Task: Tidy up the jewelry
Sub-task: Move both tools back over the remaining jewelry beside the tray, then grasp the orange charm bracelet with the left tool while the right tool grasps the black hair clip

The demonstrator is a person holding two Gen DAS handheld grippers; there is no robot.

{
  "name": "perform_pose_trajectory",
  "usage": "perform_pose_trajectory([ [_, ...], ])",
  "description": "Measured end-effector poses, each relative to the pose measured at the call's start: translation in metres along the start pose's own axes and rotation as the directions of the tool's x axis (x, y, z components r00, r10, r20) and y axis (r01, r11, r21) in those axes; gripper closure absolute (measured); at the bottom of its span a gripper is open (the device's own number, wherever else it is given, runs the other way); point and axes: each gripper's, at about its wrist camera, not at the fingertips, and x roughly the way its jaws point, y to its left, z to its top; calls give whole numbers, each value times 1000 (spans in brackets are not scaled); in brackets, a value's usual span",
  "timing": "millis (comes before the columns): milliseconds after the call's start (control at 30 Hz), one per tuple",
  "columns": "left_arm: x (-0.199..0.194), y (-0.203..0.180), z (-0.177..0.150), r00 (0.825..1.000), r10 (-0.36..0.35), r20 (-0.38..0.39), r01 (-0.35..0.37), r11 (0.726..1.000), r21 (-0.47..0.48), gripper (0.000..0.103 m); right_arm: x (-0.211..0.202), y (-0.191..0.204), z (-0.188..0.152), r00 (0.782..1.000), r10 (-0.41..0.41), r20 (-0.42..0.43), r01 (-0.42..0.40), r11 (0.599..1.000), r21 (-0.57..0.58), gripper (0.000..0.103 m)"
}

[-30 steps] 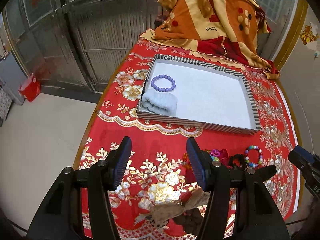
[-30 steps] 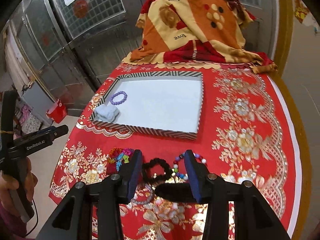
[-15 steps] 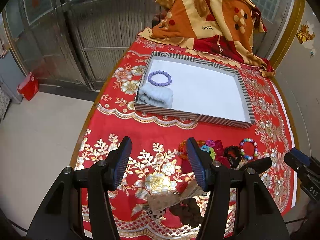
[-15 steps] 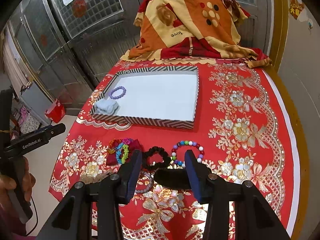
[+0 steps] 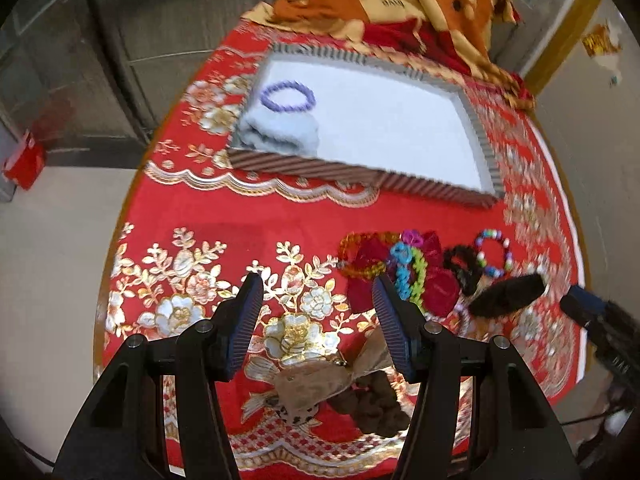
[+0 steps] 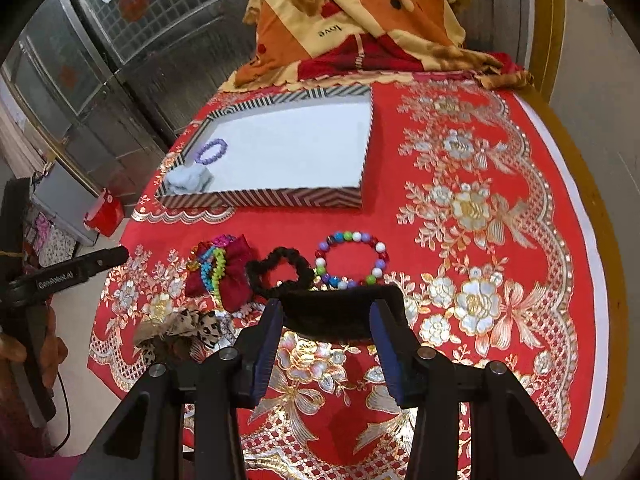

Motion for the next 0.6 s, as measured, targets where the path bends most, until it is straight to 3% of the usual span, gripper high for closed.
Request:
perform_pose_trajectory([
  [167, 21, -4, 2, 997, -53, -47, 56, 997, 50, 46, 4, -1, 1, 1000, -3, -15, 3, 1000, -20, 60],
  [600, 61, -14, 8, 988, -78, -131, 104, 974, 203, 46, 19, -20, 1, 997, 1, -75, 2, 999, 35, 60],
])
